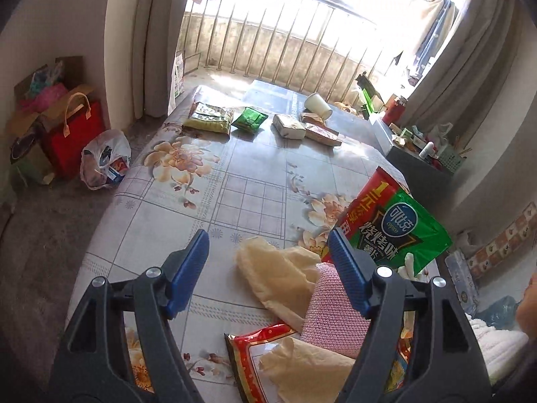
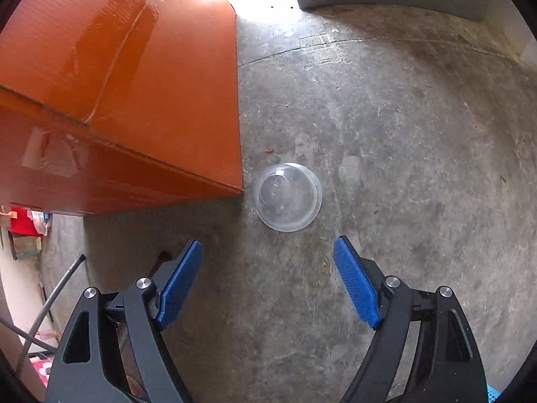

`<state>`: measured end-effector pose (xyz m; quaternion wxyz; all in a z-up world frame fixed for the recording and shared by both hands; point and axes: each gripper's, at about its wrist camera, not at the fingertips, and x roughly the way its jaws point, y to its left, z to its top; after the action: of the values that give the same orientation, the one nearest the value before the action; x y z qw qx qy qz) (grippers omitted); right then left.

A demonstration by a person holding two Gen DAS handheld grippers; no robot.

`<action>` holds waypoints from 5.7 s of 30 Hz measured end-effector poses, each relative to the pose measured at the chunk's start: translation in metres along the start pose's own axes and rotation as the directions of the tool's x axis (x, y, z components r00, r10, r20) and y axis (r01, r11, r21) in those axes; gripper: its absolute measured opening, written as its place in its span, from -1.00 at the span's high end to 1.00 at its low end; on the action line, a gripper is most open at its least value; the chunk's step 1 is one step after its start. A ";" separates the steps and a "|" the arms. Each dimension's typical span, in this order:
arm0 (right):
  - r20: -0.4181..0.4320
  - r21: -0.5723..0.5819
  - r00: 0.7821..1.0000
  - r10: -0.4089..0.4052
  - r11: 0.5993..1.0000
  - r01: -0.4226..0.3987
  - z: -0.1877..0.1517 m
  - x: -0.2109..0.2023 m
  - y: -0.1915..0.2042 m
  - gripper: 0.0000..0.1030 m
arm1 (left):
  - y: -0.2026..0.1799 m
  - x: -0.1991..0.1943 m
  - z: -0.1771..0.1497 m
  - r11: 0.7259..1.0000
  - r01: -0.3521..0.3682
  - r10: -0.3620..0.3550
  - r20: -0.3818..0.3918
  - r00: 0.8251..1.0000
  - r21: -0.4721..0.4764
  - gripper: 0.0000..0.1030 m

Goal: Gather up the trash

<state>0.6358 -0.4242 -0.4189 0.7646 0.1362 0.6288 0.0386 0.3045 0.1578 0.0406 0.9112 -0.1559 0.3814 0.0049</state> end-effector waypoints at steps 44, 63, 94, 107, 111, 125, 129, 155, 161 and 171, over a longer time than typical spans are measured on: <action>0.270 0.488 0.936 -0.226 0.870 0.069 -0.342 -0.331 -0.155 -0.33 | 0.020 -0.032 -0.028 0.993 0.119 -0.117 0.082 0.990 -0.023 -0.35; 0.287 0.579 0.917 -0.278 0.813 0.065 -0.410 -0.335 -0.154 -0.46 | 0.043 -0.159 -0.094 0.985 0.170 -0.164 0.157 0.974 -0.022 -0.48; 0.365 0.427 0.744 0.560 0.609 -0.668 -0.362 -0.378 0.124 -0.63 | -0.038 -0.108 -0.197 0.933 0.319 -0.320 -0.023 0.947 0.165 -0.48; 0.485 0.647 0.686 0.542 0.305 -0.699 -0.333 -0.330 0.116 0.45 | -0.034 -0.106 -0.193 0.922 0.348 -0.348 -0.033 0.937 0.167 -0.48; 0.492 0.637 0.657 0.572 0.277 -0.719 -0.330 -0.320 0.114 0.90 | -0.034 -0.105 -0.192 0.926 0.341 -0.340 -0.038 0.940 0.162 -0.48; 0.385 0.394 0.607 0.695 0.471 -0.789 -0.385 -0.357 0.098 0.91 | -0.058 -0.103 -0.177 0.916 0.359 -0.355 -0.052 0.933 0.181 -0.47; 0.322 0.335 0.628 0.709 0.535 -0.776 -0.412 -0.364 0.097 0.91 | -0.079 -0.089 -0.155 0.894 0.409 -0.404 -0.067 0.912 0.181 -0.39; 0.360 0.233 0.585 0.727 0.537 -0.811 -0.425 -0.375 0.068 0.90 | -0.138 0.070 -0.081 0.990 0.137 -0.127 -0.242 0.962 0.028 0.10; 0.360 0.234 0.580 0.731 0.531 -0.815 -0.427 -0.374 0.067 0.90 | -0.142 0.086 -0.081 0.993 0.112 -0.100 -0.282 0.954 0.025 0.15; 0.393 0.227 0.581 0.713 0.537 -0.812 -0.436 -0.388 0.061 0.90 | -0.145 0.068 -0.082 0.989 0.142 -0.129 -0.251 0.959 0.035 0.99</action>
<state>0.1385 -0.3851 -0.1097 0.6997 0.5490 0.3957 0.2291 0.3145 -0.0112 -0.0203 0.8583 -0.1568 0.4807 -0.0872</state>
